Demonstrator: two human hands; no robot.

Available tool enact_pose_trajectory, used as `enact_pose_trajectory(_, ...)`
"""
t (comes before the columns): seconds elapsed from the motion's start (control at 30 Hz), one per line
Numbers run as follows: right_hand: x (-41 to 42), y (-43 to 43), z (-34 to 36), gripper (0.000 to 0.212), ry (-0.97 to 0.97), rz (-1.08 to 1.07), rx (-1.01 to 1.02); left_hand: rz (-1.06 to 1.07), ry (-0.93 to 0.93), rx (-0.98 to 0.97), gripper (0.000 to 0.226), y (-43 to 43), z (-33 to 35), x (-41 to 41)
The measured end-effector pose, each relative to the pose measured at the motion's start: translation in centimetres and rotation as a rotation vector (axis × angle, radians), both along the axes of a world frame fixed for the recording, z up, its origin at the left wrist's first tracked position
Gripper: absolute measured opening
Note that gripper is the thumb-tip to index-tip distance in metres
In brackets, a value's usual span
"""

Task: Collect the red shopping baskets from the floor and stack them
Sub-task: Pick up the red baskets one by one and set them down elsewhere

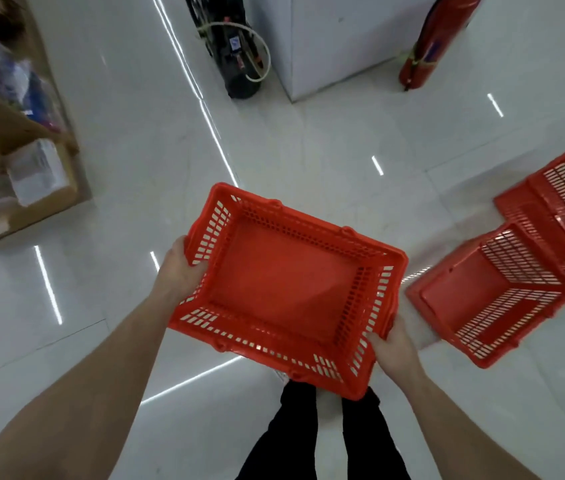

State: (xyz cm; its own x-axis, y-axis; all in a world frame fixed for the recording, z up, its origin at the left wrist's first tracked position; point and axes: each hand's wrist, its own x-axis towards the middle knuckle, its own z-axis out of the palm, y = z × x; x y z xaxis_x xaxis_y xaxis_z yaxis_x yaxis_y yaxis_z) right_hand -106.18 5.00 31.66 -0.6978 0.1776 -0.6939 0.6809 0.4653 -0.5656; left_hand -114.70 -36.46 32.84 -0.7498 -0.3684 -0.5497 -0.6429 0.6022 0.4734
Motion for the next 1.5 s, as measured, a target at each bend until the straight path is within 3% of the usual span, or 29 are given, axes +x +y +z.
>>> enact_pose_trajectory(0.1, -0.2, -0.1, -1.7, 0.048, -0.067, 0.047, 0.058, -0.041, -0.09, -0.045, 0.071, 0.2, -1.1, -0.4)
enact_pose_trajectory(0.2, -1.7, 0.4, -0.8, 0.051, -0.175, 0.254, 0.19, -0.056, -0.164, -0.174, 0.087, 2.2, -0.7, -0.5)
enact_pose_trajectory(0.3, -3.8, 2.1, 3.0, 0.059, -0.211, 0.454, 0.373, -0.154, -0.164, -0.152, 0.086, 6.1, 2.3, 0.0)
enact_pose_trajectory(0.4, -4.9, 4.7, 8.2, 0.06, -0.155, 0.472, 0.458, -0.356, -0.181, -0.165, 0.086, 11.0, 6.1, 0.7)
enact_pose_trajectory(0.63, 1.5, 15.7, 19.0, 0.058, -0.088, 0.2, 0.618, -0.866, -0.1, -0.169, 0.076, 26.1, 13.3, 1.8)
enact_pose_trajectory(0.87, 13.6, 30.7, 21.9, 0.066, -0.205, -0.137, 0.645, -1.105, -0.016, -0.121, 0.074, 42.5, 17.0, 3.5)
enact_pose_trajectory(1.0, 17.0, 39.6, 19.5, 0.067, -0.254, -0.22, 0.597, -1.102, -0.004, -0.151, 0.075, 50.7, 15.9, 3.8)
enact_pose_trajectory(1.2, 16.8, 51.3, 14.5, 0.067, -0.283, -0.166, 0.482, -0.94, -0.096, -0.171, 0.077, 60.7, 12.2, 4.1)
enact_pose_trajectory(1.5, 6.8, 59.2, 12.0, 0.063, -0.247, 0.085, 0.48, -0.729, -0.141, -0.074, 0.08, 67.3, 10.2, 3.9)
